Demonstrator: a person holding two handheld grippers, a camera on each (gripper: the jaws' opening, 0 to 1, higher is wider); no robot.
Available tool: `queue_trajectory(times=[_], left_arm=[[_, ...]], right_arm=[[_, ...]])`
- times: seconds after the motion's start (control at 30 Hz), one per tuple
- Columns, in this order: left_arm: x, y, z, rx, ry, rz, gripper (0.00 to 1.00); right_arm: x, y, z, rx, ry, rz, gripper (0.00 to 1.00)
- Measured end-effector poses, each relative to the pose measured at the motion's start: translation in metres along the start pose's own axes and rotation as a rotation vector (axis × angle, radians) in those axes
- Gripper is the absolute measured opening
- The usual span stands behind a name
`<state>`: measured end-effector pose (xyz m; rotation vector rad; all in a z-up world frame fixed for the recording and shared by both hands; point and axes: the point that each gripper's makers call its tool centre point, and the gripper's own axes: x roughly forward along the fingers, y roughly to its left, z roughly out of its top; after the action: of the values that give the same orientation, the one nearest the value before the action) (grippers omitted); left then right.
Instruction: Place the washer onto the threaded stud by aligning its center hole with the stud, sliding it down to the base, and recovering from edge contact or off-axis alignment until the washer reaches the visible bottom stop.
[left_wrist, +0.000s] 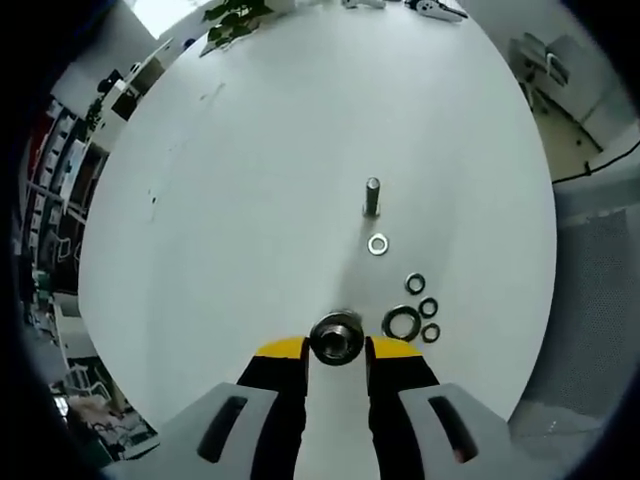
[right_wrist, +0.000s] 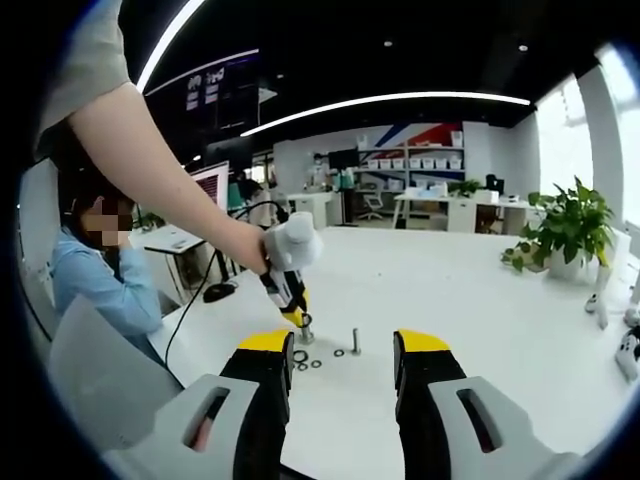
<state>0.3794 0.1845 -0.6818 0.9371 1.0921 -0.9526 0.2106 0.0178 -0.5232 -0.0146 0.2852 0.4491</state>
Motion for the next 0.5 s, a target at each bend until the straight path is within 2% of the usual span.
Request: queue_trajectory(times=[0.3,0.5], left_arm=[[-0.0045,-0.0029,0.0043,-0.039,-0.036,-0.001,0.2],[0.0032,-0.0046,0.0008,-0.05,-0.025,-0.005,0.2]], right_arm=[[0.0004,0.0007,0.0002,0.003,-0.001,0.005,0.43],[0.0004,0.0019,0.0001,-0.008,0.001,0.008,0.43]])
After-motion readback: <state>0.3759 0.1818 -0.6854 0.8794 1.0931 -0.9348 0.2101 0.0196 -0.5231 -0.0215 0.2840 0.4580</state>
